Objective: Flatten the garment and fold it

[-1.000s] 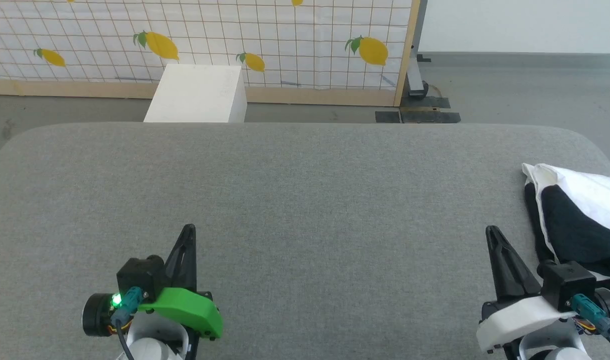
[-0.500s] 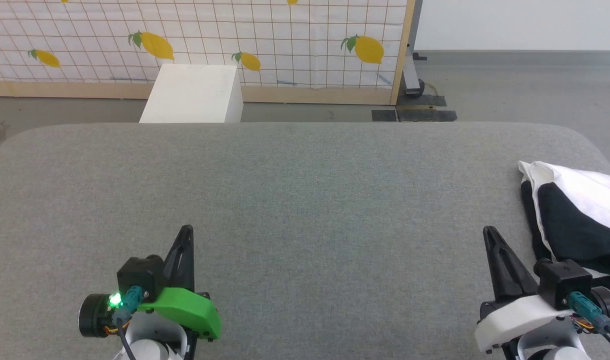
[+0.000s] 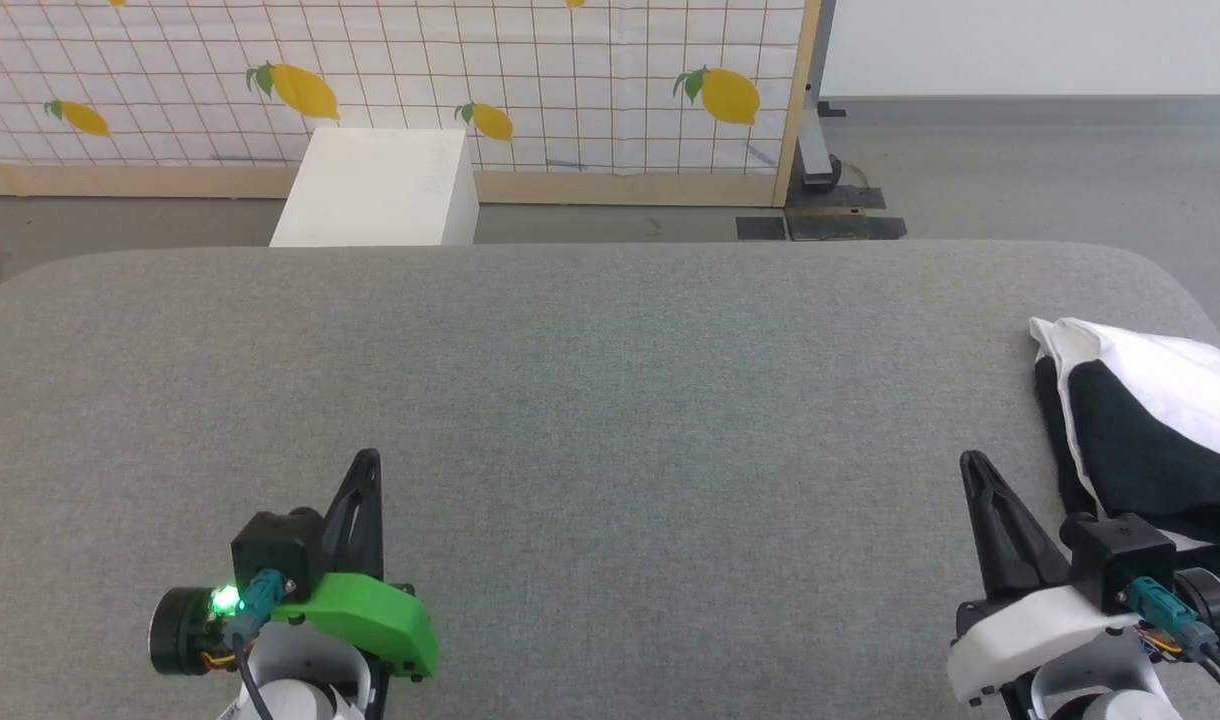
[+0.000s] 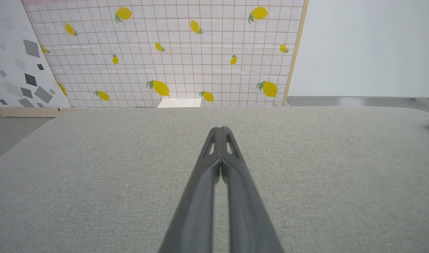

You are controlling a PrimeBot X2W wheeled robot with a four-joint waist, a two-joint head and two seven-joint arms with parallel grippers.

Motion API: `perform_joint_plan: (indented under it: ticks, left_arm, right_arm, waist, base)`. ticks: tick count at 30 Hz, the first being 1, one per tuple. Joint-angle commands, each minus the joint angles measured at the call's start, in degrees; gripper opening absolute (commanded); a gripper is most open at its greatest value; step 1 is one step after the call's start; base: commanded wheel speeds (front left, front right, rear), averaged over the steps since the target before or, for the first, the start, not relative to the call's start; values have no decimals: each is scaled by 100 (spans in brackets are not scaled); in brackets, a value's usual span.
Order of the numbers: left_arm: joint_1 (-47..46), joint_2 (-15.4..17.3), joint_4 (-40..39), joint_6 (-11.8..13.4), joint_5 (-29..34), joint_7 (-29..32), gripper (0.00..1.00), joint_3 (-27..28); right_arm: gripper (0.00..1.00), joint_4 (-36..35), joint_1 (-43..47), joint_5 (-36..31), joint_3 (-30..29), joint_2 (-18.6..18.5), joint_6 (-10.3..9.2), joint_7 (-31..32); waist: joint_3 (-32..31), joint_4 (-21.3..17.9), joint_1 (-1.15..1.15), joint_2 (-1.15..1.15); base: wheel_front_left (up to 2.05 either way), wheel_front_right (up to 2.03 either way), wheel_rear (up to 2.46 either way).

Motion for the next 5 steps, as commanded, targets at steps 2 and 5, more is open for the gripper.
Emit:
perform_joint_plan:
  ticks: [2,5]
  left_arm:
    - [106,-28,-82,58,99,75,0,43]
    - [115,-30,-111,69,123,106,0,53]
  right_arm:
    - [0,-41,-101,-67,17,6,-7,55]
    - [0,-47,-105,-79,22,6,-7,75]
  waist:
    - [6,-18,0,44]
    - [10,-29,0,45]
  base:
    - [0,0,0]
    - [0,0,0]
